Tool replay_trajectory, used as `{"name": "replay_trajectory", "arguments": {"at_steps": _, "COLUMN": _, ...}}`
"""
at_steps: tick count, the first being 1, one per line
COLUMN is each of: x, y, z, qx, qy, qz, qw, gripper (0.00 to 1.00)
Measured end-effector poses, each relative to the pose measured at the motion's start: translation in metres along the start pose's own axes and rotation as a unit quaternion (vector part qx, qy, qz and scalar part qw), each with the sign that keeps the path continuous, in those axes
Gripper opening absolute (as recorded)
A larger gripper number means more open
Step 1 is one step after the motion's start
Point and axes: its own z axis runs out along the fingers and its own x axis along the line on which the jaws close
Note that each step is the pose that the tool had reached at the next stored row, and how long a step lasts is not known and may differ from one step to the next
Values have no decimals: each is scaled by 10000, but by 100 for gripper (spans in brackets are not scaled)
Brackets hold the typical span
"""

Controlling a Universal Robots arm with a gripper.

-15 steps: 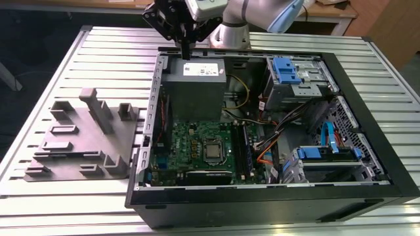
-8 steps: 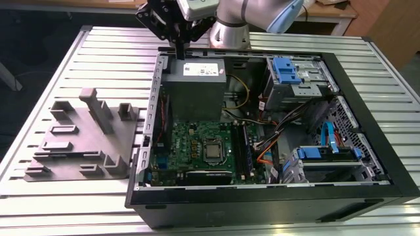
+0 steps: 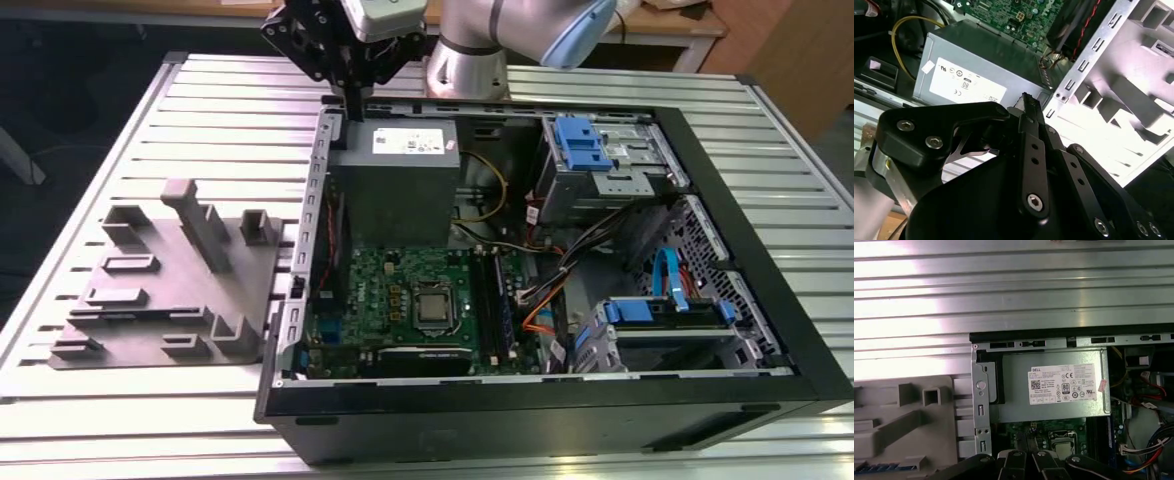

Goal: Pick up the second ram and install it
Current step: 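Reach for the second ram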

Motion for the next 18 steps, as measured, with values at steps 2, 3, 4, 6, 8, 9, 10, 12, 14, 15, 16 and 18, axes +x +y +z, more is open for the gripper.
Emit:
{"name": "replay_trajectory", "arguments": {"at_steps": 2, "x": 23, "y": -2, "z": -1, "qx": 0, "qy": 0, "qz": 0, "qw": 10000, "gripper": 7}}
{"name": "replay_trajectory", "arguments": {"at_steps": 3, "x": 36, "y": -2, "z": -1, "qx": 0, "qy": 0, "qz": 0, "qw": 10000, "gripper": 7}}
{"name": "replay_trajectory", "arguments": {"at_steps": 4, "x": 48, "y": -3, "z": -1, "qx": 0, "qy": 0, "qz": 0, "qw": 10000, "gripper": 7}}
{"name": "replay_trajectory", "arguments": {"at_steps": 6, "x": 67, "y": -5, "z": -2, "qx": 0, "qy": 0, "qz": 0, "qw": 10000, "gripper": 7}}
{"name": "replay_trajectory", "arguments": {"at_steps": 8, "x": 93, "y": -7, "z": -2, "qx": 0, "qy": 0, "qz": 0, "qw": 10000, "gripper": 7}}
{"name": "replay_trajectory", "arguments": {"at_steps": 9, "x": 106, "y": -8, "z": -2, "qx": 0, "qy": 0, "qz": 0, "qw": 10000, "gripper": 7}}
{"name": "replay_trajectory", "arguments": {"at_steps": 10, "x": 121, "y": -9, "z": -3, "qx": 0, "qy": 0, "qz": 0, "qw": 10000, "gripper": 7}}
{"name": "replay_trajectory", "arguments": {"at_steps": 12, "x": 150, "y": -11, "z": -3, "qx": 0, "qy": 0, "qz": 0, "qw": 10000, "gripper": 7}}
{"name": "replay_trajectory", "arguments": {"at_steps": 14, "x": 179, "y": -13, "z": -3, "qx": 0, "qy": 0, "qz": 0, "qw": 10000, "gripper": 7}}
{"name": "replay_trajectory", "arguments": {"at_steps": 15, "x": 195, "y": -15, "z": -4, "qx": 0, "qy": 0, "qz": 0, "qw": 10000, "gripper": 7}}
{"name": "replay_trajectory", "arguments": {"at_steps": 16, "x": 212, "y": -16, "z": -4, "qx": 0, "qy": 0, "qz": 0, "qw": 10000, "gripper": 7}}
{"name": "replay_trajectory", "arguments": {"at_steps": 18, "x": 248, "y": -19, "z": -4, "qx": 0, "qy": 0, "qz": -1, "qw": 10000, "gripper": 7}}
